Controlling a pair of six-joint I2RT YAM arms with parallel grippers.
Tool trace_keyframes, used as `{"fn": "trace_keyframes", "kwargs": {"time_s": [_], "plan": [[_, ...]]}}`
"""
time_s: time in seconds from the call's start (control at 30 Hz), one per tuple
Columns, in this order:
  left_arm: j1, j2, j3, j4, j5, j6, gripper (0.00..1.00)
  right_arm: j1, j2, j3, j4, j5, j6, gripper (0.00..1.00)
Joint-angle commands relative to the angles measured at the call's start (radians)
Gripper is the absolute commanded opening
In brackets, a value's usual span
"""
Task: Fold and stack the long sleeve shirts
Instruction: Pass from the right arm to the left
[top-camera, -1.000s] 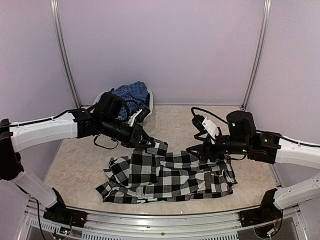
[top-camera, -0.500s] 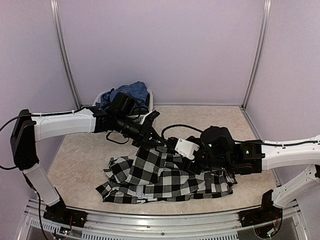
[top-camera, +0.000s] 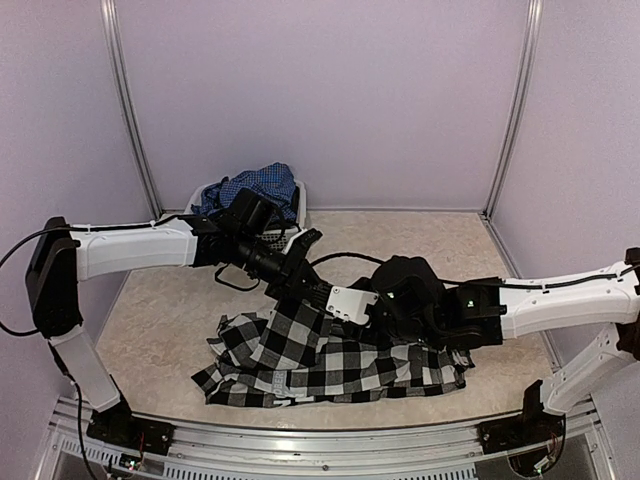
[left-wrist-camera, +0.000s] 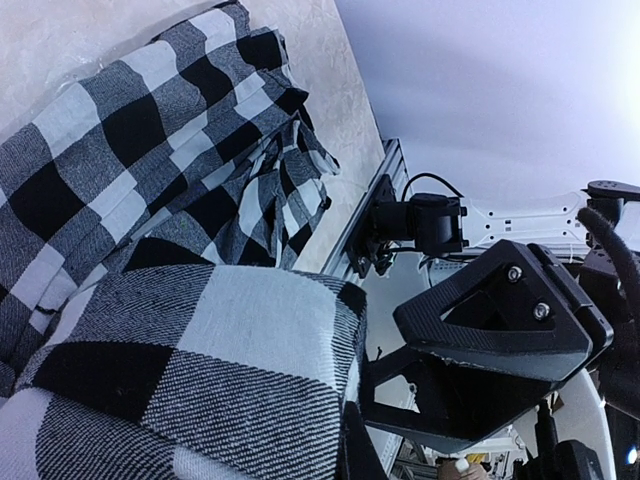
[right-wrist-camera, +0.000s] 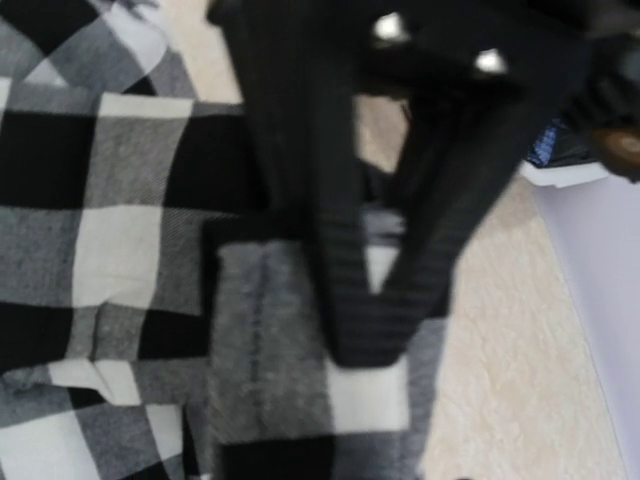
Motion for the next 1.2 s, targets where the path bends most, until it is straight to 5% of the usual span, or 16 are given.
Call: {"fn": "trace_keyframes", "kwargs": {"time_s": [0.0,0.17,0.63,0.77,1.17], "plan": [[0.000,0.005,0.033,-0.019,0.018,0.019,0.01,0.016,0.022,0.037,-0.025,0.006,-0.017,0.52],[0.001,0.002,0.033,-0.029,0.009,0.027,0.00,0.028,0.046,0.054,-0.034,0.020,-0.025,0.51],[-0.008,0.003,0.035,-0.040,0.012,0.033,0.00,0.032,0.086,0.069,-0.029,0.100,-0.053,0.02],[-0.009,0.005,0.034,-0.046,0.010,0.045,0.05,0.032,0.071,0.066,-0.028,0.096,-0.043,0.00],[0.052,-0.107,0.001,-0.026,-0.103,0.155,0.80,-0.087,-0.092,0.104,-0.184,-0.138,0.237,0.00]]}}
